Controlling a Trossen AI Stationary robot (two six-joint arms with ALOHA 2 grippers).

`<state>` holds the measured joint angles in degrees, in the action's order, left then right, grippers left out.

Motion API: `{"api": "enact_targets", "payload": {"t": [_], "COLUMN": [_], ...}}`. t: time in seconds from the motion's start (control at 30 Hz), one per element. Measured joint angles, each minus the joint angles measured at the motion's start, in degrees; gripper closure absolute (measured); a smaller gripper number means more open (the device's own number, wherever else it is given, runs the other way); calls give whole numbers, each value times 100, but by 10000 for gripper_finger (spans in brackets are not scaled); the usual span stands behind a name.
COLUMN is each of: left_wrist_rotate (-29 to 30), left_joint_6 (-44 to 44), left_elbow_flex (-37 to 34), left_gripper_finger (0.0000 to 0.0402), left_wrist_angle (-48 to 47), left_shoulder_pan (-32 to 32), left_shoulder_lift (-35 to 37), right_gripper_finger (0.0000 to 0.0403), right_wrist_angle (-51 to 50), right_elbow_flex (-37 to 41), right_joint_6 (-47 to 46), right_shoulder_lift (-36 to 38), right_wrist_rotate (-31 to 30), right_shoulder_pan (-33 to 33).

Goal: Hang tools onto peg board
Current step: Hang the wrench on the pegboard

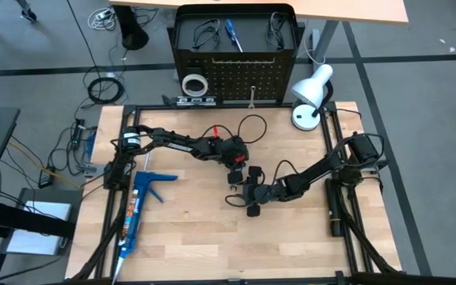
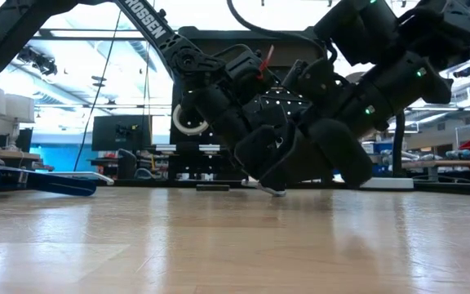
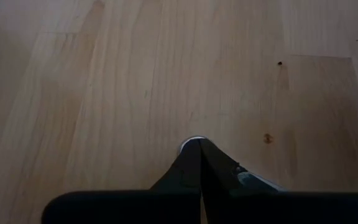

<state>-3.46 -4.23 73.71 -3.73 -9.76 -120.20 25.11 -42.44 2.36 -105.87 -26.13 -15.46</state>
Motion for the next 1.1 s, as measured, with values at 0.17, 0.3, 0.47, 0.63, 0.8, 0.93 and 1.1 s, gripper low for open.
{"api": "enact_targets", "payload": {"t": [0.17,0.3,0.47,0.63,0.8,0.93,1.1], "left_wrist_rotate": [3,1,4,2,-41,-77,-92], "left_joint_6": [22,172,184,185,106,-57,-243], "left_elbow_flex": [0,-2,-4,0,0,0,0], "left_gripper_finger": [402,402,402,402,402,402,401], "left_wrist_angle": [28,75,88,54,49,52,68], "left_shoulder_pan": [0,0,0,0,0,0,-2], "left_shoulder_lift": [-2,-2,-4,-4,-4,-4,-4], "right_gripper_finger": [212,214,218,225,239,257,291], "right_wrist_angle": [-80,-195,-270,-238,-165,-70,-6], "right_elbow_flex": [4,4,4,0,4,7,7], "right_joint_6": [371,936,1844,2289,2296,2296,2286], "right_shoulder_lift": [-1,0,0,2,2,2,2], "right_wrist_rotate": [-41,97,343,363,370,493,673], "right_shoulder_pan": [64,123,172,246,288,358,446]}}
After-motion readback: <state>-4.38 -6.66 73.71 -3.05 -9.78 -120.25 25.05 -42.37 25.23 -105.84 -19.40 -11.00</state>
